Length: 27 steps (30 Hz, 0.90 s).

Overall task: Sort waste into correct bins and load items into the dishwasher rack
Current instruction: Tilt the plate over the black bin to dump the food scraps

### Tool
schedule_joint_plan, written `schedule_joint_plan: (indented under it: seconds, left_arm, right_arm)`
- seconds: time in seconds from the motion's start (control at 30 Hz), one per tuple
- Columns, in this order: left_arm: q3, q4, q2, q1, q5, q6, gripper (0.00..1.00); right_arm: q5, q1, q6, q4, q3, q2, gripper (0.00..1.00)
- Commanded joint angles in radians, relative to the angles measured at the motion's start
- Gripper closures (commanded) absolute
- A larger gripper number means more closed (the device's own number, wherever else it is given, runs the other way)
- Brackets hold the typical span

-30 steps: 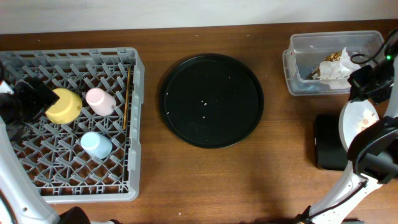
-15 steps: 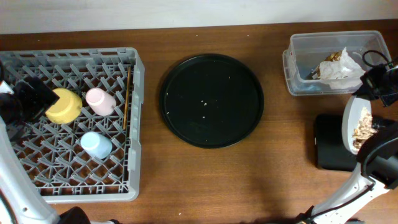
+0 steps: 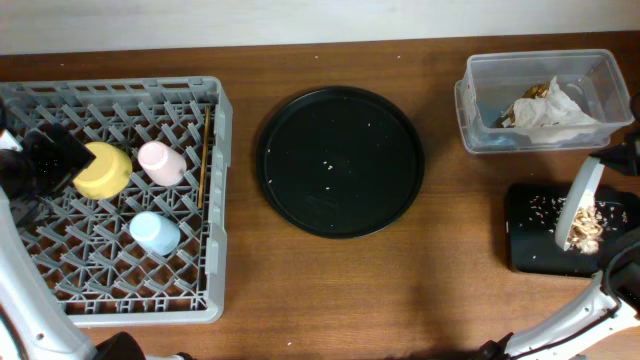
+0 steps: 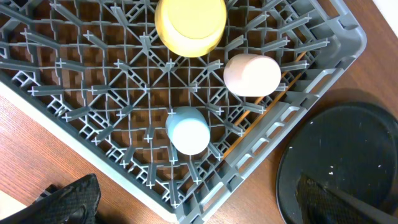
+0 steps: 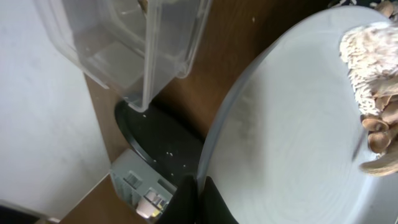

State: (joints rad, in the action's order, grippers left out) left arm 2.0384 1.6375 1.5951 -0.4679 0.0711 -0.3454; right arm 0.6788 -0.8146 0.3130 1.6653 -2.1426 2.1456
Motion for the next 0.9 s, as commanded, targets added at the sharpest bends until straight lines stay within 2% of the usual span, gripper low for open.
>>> schedule_joint_plan:
  seconds: [0.0,0.33,0.6,0.67,0.73,0.77,0.87]
  left_arm:
    - [-0.001,-0.002,0.006,-0.007,0.003,-0.010,0.00]
    - [-0.001,-0.002,0.006,-0.007,0.003,-0.010,0.00]
    - [-0.001,-0.002,0.006,-0.007,0.003,-0.010,0.00]
    - [-0.001,-0.002,0.006,-0.007,0.003,-0.010,0.00]
    - [-0.001,-0.002,0.006,-0.007,0.003,-0.010,0.00]
    - [-0.001,-0.002,0.006,-0.007,0.003,-0.010,0.00]
    - [-0.001,-0.002,0.006,-0.007,0.003,-0.010,0.00]
  right_arm:
    - [0.060,-0.027,-0.042,0.017,0.002,-0.028,0.96]
    - [0.209,-0.038,-0.157,0.034,0.002,-0.026,0.96]
    - [0.233,-0.039,-0.152,0.032,0.007,-0.014,0.96]
    - [0.211,-0.039,-0.151,-0.018,0.007,-0.010,0.96]
    - [0.211,-0.045,-0.157,0.034,0.007,-0.010,0.96]
    - [0.246,-0.050,-0.212,0.034,0.010,-0.015,0.96]
    - [0.242,-0.063,-0.175,0.034,0.013,-0.011,0.96]
